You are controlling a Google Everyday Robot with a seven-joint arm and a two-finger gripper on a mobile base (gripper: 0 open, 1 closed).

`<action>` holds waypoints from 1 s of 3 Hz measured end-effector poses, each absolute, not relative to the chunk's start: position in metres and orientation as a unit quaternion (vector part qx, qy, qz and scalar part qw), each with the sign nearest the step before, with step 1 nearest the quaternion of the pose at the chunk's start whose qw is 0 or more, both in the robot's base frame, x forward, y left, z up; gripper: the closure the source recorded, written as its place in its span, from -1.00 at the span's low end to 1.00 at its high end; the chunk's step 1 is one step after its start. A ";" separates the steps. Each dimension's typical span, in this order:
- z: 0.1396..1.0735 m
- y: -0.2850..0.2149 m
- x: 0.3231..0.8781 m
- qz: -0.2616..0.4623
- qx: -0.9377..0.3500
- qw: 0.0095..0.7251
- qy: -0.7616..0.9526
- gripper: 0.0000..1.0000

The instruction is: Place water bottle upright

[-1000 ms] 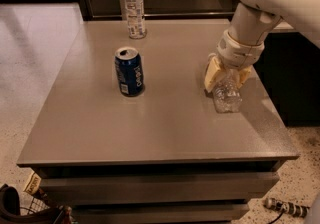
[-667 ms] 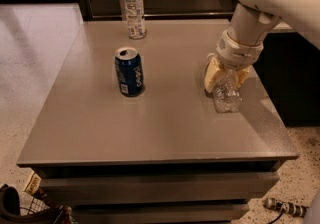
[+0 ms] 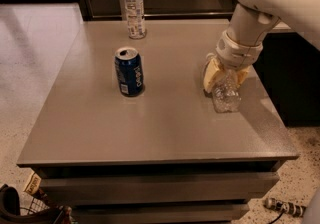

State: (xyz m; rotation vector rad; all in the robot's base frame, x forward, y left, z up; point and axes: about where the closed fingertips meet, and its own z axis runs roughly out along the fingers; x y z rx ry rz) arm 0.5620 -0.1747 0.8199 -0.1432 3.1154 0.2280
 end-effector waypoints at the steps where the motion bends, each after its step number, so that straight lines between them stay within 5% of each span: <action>1: 0.834 -0.190 0.562 0.069 -0.038 0.060 0.995 1.00; 3: 0.886 -0.226 0.572 0.080 -0.032 0.228 0.970 1.00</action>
Offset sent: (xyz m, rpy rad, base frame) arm 0.0049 -0.0491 0.0636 -0.0132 -0.4457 -0.0675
